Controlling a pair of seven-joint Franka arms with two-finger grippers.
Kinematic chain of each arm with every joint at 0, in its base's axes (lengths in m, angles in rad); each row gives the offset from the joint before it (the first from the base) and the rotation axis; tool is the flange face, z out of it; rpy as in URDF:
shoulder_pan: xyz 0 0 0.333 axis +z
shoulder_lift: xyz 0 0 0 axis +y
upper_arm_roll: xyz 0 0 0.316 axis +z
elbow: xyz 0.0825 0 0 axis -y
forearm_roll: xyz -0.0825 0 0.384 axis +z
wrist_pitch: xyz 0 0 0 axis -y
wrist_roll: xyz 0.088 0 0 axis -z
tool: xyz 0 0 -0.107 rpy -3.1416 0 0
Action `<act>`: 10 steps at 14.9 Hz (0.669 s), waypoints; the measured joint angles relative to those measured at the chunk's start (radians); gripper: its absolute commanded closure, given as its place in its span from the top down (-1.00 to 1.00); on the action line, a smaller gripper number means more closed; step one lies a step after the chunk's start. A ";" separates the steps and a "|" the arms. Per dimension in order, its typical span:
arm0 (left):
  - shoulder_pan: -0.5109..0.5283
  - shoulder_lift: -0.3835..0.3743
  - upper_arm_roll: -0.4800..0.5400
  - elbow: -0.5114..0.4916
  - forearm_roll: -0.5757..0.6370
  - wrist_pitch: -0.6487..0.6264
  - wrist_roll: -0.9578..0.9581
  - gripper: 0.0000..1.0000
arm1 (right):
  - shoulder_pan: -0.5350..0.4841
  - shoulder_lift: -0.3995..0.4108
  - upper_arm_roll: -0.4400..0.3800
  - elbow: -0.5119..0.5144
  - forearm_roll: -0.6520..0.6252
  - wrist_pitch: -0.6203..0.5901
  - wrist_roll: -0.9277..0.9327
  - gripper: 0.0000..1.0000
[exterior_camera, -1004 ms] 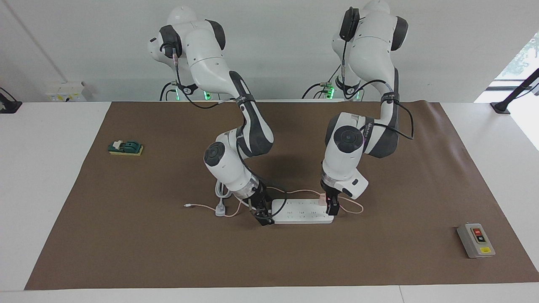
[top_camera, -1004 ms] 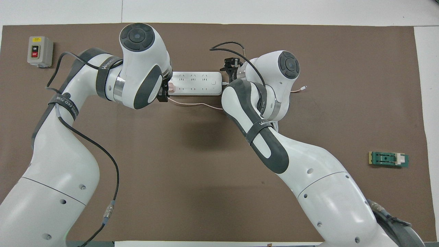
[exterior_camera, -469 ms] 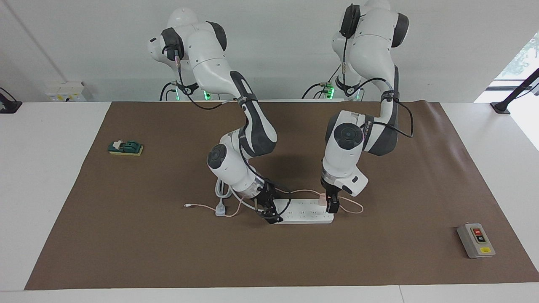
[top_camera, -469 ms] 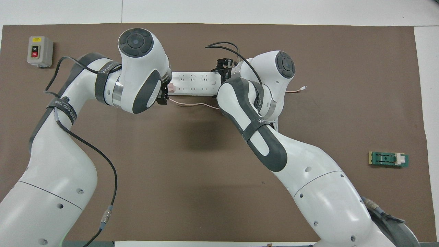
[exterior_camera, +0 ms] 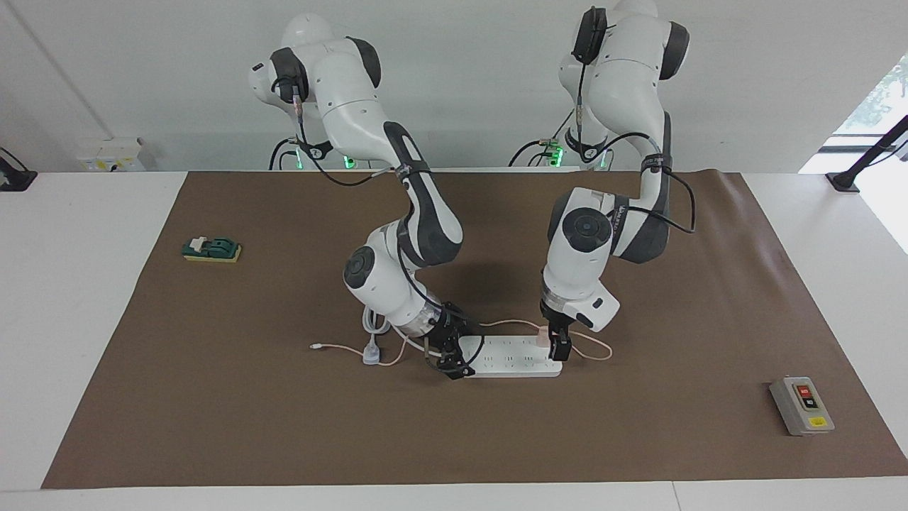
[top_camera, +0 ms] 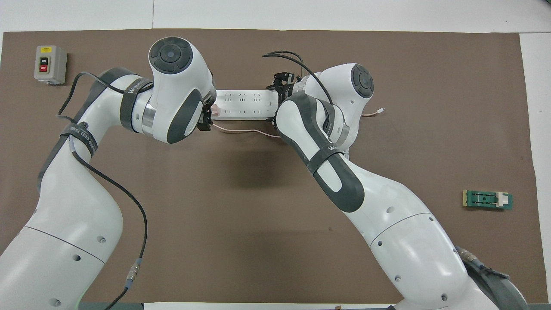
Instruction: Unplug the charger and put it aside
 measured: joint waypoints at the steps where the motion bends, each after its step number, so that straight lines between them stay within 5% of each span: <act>1: 0.000 0.000 0.000 -0.002 0.000 0.001 0.000 1.00 | 0.000 0.001 0.000 0.000 -0.005 0.000 -0.001 1.00; 4: 0.000 0.000 0.001 -0.010 0.000 0.004 0.000 1.00 | -0.006 0.004 0.000 0.000 -0.005 0.000 -0.001 0.89; 5: 0.000 0.000 0.001 -0.012 0.000 0.004 0.000 1.00 | -0.009 0.007 0.000 0.002 -0.005 0.000 -0.001 0.54; 6: 0.000 0.000 0.002 -0.013 0.000 0.005 0.000 1.00 | -0.012 0.010 0.000 0.003 -0.005 -0.005 -0.001 -0.12; 7: 0.000 0.000 0.002 -0.013 0.000 0.005 0.000 1.00 | -0.012 0.011 0.000 0.004 -0.005 -0.006 -0.001 -0.51; 9: 0.000 0.000 0.002 -0.013 0.000 0.005 0.000 1.00 | -0.013 0.011 0.000 0.006 -0.005 -0.011 -0.001 -0.98; 10: 0.000 0.000 0.002 -0.013 0.000 0.006 0.001 0.85 | -0.013 0.011 0.000 0.006 -0.005 -0.011 -0.001 -1.00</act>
